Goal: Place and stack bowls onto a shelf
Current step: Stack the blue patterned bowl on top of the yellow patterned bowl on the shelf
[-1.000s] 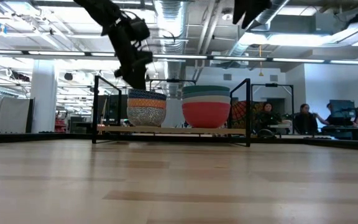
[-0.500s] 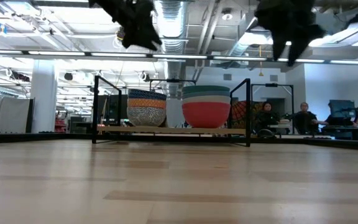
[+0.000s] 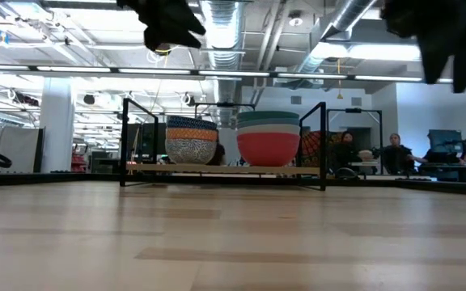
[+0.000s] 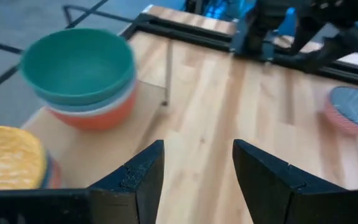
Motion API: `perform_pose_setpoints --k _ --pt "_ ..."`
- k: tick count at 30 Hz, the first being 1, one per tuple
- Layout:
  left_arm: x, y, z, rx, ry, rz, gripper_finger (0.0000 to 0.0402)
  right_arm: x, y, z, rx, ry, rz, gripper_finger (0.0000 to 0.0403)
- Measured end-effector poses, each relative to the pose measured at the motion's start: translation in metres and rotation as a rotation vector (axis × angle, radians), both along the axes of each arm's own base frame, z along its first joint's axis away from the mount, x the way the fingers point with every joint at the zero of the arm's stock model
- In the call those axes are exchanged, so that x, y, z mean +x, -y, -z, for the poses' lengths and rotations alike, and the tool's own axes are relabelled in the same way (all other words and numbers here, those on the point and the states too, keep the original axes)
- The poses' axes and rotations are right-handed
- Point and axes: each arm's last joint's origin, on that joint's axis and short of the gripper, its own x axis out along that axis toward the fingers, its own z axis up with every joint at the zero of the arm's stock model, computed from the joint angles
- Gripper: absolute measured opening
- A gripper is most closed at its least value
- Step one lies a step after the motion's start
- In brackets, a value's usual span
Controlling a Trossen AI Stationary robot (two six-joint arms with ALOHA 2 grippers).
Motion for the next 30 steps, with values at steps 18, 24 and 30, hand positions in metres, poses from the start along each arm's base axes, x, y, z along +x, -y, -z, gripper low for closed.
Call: perform_pose_setpoints --k 18,24,30 --pt "0.0 0.05 0.011 -0.054 -0.031 0.05 0.0174 -0.008 -0.058 0.029 0.027 -0.069 0.037 0.0285" --pt "0.0 0.055 0.014 -0.068 -0.041 0.059 0.0174 0.007 -0.069 0.047 0.039 -0.065 0.014 0.0285" --pt "0.001 0.054 0.014 -0.056 -0.046 0.058 0.0174 0.011 -0.074 0.049 0.083 -0.051 -0.02 0.0285"
